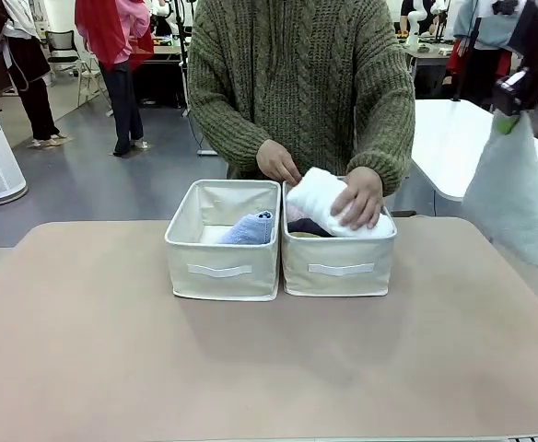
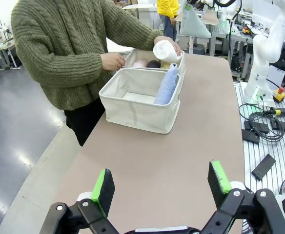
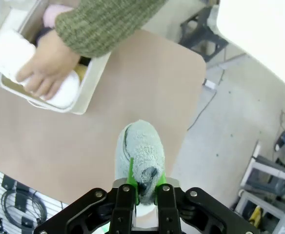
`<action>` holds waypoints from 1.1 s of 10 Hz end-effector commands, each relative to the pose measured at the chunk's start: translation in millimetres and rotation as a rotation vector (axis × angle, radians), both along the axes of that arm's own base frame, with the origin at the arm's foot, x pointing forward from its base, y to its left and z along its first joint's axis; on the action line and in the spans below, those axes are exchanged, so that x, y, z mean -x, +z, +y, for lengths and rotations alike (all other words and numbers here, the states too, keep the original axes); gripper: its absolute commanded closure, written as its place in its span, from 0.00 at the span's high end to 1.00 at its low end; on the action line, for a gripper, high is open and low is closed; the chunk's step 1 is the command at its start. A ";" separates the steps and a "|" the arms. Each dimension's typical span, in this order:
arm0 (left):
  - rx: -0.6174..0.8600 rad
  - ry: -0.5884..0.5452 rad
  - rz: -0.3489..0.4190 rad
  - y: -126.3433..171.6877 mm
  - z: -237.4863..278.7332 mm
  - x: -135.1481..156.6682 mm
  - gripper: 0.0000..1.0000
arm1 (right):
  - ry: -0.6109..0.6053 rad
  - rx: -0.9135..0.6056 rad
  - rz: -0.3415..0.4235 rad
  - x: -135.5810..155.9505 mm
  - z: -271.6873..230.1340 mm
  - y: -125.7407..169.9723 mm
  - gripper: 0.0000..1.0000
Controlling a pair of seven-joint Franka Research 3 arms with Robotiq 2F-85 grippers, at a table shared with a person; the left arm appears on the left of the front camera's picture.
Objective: Sort the towels based on their folding style.
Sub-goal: Pick up another triangle-folded towel from the table and place it in the left Fabric basket.
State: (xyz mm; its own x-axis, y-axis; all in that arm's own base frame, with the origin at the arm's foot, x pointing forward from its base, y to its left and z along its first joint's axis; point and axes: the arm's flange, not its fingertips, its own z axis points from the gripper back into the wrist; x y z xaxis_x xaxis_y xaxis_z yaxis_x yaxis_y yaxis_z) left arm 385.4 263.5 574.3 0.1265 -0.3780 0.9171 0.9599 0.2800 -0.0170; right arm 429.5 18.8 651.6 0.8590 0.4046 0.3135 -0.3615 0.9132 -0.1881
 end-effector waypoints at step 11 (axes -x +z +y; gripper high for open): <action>-0.007 -0.009 -0.006 0.1 1.5 3.5 1.00 | 0.666 0.198 -0.034 23.1 2.6 3.3 0.15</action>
